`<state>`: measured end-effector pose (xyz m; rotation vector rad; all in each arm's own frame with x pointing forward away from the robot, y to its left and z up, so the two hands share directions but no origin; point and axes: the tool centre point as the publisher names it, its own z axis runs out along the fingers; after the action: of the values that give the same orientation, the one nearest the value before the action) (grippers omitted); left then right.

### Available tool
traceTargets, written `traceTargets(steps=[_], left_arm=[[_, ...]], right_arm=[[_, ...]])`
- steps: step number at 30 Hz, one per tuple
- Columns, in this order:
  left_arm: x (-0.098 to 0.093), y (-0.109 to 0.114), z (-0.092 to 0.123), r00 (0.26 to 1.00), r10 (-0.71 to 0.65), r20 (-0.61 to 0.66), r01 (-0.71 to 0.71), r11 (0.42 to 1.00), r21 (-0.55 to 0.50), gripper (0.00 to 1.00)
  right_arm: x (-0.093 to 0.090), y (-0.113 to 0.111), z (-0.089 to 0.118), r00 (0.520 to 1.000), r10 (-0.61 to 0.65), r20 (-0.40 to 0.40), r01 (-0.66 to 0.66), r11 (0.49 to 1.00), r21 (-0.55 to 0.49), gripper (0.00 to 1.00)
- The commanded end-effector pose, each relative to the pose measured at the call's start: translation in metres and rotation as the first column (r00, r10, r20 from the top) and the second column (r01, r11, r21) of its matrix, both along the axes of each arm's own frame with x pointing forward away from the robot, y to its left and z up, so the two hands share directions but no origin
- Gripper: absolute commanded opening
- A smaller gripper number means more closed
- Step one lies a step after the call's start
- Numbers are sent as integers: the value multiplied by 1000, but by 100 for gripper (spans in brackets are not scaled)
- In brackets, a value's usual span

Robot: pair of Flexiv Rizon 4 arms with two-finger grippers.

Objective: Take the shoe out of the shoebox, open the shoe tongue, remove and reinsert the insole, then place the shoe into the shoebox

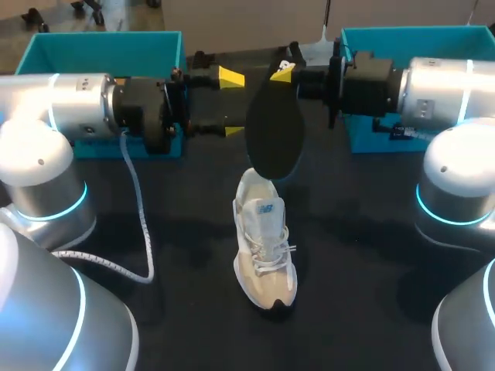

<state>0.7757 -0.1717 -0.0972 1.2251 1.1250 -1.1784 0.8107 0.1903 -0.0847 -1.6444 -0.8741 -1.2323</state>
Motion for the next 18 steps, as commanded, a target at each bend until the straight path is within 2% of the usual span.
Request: traceTargets(steps=[1,9,12,16,17,18], left_arm=[[-3,-3,-4,1000,9,2,-9,1000,-11,100],[-1,-7,2,1000,-1,20,2,1000,-23,100],[1,-7,2,1000,1,20,0,1000,-27,95],[1,-10,1,1000,-7,23,8,1000,-28,77],[1,-11,0,1000,-8,23,9,1000,-27,69],[1,-11,-1,1000,-11,22,12,1000,-28,50]], right_arm=[[12,28,0,1000,-11,1,11,1000,-11,0],[12,45,-12,999,40,-30,-41,999,-17,0],[11,49,-15,998,48,-38,-49,999,-16,0],[10,51,-16,998,54,-44,-55,998,-22,0],[9,50,-16,998,54,-44,-55,998,-21,0],[9,50,-16,998,53,-45,-54,998,-21,0]])
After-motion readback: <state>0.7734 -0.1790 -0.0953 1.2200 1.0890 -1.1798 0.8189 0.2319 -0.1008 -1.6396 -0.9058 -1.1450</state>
